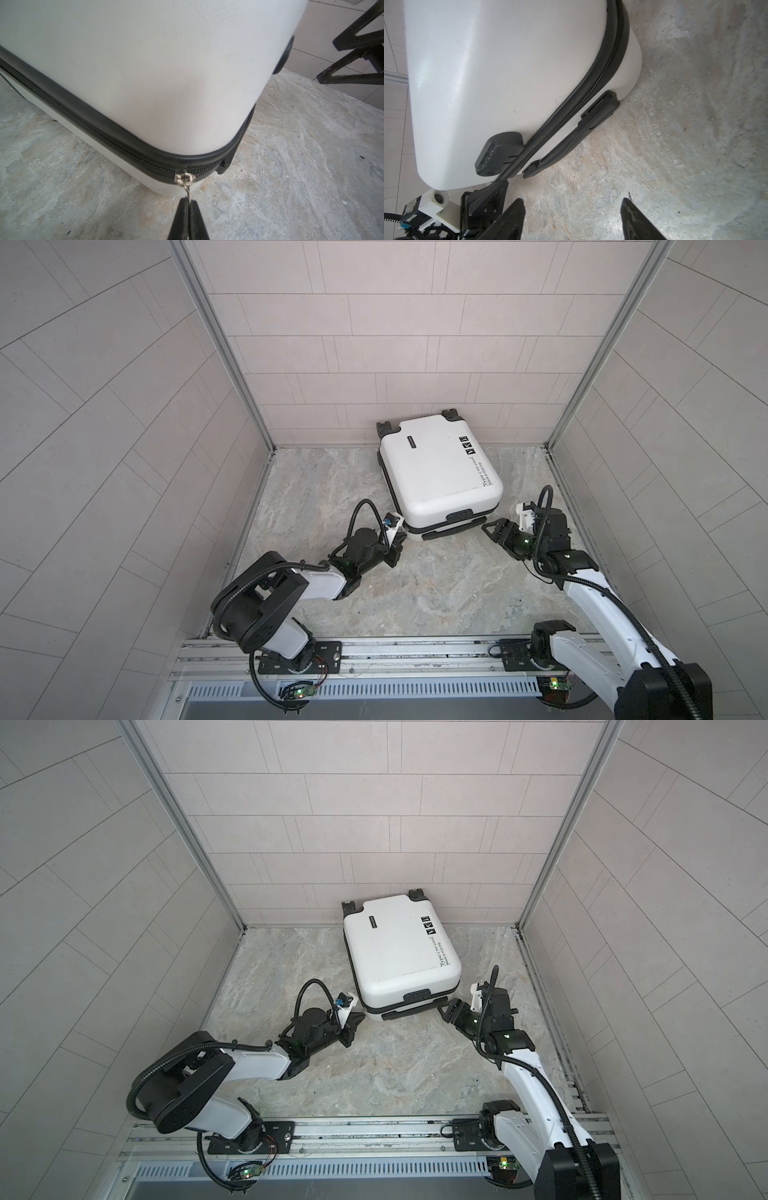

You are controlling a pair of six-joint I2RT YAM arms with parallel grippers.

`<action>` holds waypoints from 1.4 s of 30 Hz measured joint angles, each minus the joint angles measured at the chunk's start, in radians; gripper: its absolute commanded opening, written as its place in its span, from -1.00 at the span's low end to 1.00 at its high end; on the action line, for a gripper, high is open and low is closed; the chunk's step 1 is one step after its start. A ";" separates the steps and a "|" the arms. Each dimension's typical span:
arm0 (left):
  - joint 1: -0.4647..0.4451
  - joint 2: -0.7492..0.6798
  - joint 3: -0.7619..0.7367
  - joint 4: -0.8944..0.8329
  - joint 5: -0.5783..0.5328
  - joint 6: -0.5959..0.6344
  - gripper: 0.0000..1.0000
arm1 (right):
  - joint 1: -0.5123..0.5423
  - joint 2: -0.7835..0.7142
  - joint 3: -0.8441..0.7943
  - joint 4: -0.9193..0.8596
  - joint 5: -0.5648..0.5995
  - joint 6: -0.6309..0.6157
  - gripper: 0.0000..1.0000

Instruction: Pack the luggage

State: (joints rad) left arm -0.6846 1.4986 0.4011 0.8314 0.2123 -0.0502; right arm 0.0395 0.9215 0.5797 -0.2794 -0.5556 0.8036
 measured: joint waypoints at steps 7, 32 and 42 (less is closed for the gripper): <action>0.000 -0.006 0.000 -0.013 -0.002 -0.001 -1.00 | 0.001 0.035 0.013 0.028 -0.006 -0.013 0.53; -0.006 0.231 -0.031 0.376 -0.020 -0.027 -0.65 | 0.011 0.039 0.013 0.016 -0.008 -0.014 0.53; -0.006 0.235 -0.033 0.393 -0.031 -0.026 -0.64 | 0.013 0.032 0.013 0.000 -0.005 -0.014 0.52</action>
State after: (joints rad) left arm -0.6903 1.7340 0.3679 1.2247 0.1814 -0.0761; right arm 0.0525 0.9535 0.5926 -0.2798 -0.5610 0.7898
